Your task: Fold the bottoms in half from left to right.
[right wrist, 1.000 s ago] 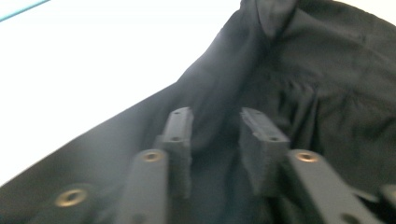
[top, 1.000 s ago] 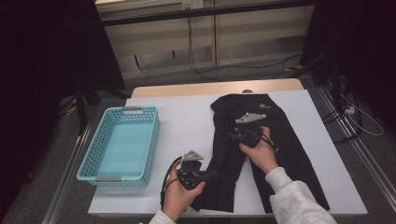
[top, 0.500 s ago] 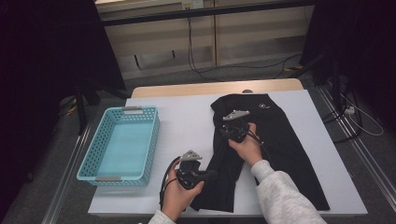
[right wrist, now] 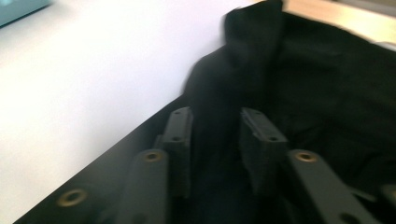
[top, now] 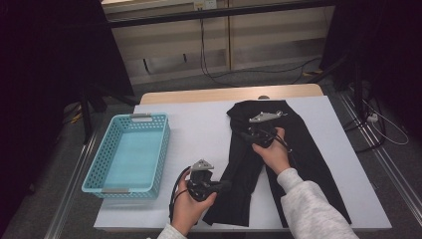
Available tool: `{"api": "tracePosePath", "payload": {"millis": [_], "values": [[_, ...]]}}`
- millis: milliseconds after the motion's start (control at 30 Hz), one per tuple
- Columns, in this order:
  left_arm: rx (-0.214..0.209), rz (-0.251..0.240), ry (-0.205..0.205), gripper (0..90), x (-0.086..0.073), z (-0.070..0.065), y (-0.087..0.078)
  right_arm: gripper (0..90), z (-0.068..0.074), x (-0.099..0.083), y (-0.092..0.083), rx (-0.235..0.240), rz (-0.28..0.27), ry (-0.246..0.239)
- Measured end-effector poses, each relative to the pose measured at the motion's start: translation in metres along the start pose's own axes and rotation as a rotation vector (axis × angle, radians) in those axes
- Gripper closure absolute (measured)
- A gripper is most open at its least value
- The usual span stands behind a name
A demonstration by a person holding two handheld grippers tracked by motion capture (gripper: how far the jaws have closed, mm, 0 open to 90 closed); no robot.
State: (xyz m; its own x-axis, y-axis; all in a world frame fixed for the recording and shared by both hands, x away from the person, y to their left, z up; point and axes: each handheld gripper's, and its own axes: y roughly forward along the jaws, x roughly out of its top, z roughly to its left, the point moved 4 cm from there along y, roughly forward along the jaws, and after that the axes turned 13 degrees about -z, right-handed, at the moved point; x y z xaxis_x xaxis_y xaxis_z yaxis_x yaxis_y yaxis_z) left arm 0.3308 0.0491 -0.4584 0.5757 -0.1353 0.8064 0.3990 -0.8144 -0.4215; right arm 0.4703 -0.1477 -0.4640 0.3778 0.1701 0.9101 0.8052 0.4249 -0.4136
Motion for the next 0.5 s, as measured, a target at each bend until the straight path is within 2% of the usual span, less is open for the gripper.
{"api": "tracePosePath", "payload": {"millis": [33,100,167,200,267,300,400,433,500], "values": [[0.001,0.002,0.0,89.5,0.0,0.001,0.0,60.1,-0.002,0.001,0.002,-0.006,0.0,0.006],[0.002,-0.002,-0.007,89.5,0.0,0.001,0.0,53.0,-0.006,0.002,0.006,-0.032,0.001,0.023],[0.0,0.002,-0.003,89.5,0.0,0.002,-0.002,51.1,-0.01,0.003,0.01,-0.042,-0.011,0.06],[-0.001,-0.001,-0.005,89.5,0.0,0.002,-0.001,47.2,-0.011,0.002,0.013,-0.062,-0.007,0.066],[-0.002,-0.001,-0.008,89.5,0.0,0.002,-0.001,47.0,-0.011,0.0,0.019,-0.05,0.004,0.098],[-0.002,-0.002,-0.009,89.5,0.0,0.002,-0.001,49.3,-0.01,-0.002,0.023,-0.036,0.012,0.121],[-0.002,-0.005,-0.008,89.5,0.001,0.002,-0.001,67.1,-0.006,-0.002,0.029,-0.031,0.01,0.091],[-0.002,-0.006,-0.009,89.5,0.002,0.002,-0.001,77.0,-0.005,-0.001,0.03,-0.017,0.01,0.095],[0.005,-0.023,-0.005,89.5,0.004,0.001,-0.002,89.5,-0.007,0.0,0.029,-0.037,-0.007,0.105]]}}
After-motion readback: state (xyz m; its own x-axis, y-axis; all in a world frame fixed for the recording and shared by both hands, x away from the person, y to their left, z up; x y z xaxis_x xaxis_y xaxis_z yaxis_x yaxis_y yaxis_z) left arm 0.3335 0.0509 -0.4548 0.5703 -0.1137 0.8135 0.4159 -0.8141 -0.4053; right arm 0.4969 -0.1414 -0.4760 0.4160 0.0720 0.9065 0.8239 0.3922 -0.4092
